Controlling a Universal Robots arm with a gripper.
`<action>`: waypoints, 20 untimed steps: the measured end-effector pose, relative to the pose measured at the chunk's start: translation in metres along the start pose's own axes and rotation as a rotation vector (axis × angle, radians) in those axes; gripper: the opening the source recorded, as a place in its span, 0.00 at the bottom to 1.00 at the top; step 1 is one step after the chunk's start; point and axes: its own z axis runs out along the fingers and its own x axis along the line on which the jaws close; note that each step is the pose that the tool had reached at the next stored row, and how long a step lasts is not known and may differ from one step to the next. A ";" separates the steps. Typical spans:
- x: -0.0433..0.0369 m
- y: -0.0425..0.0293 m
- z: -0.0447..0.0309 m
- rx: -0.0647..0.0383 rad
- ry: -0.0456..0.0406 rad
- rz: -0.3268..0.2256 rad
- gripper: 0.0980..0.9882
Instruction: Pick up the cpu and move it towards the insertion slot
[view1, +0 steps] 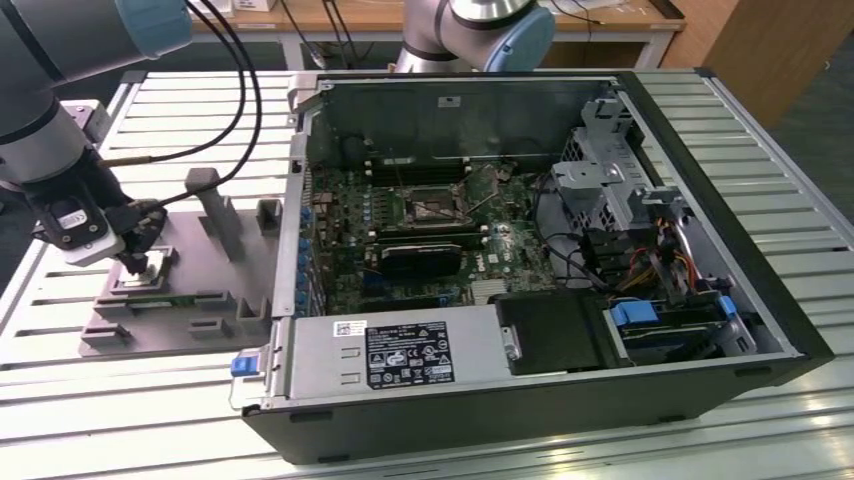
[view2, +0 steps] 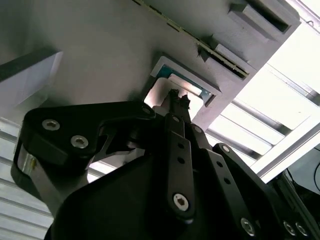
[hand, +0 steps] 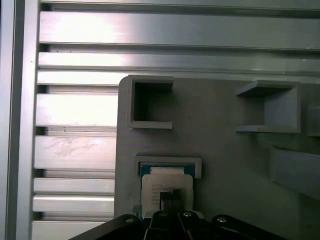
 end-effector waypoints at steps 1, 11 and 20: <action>0.0000 0.0000 0.0000 0.000 -0.0001 0.000 0.00; 0.0002 0.0000 0.0002 0.000 -0.0002 0.001 0.41; 0.0010 0.0000 0.0007 0.000 -0.0003 0.001 0.62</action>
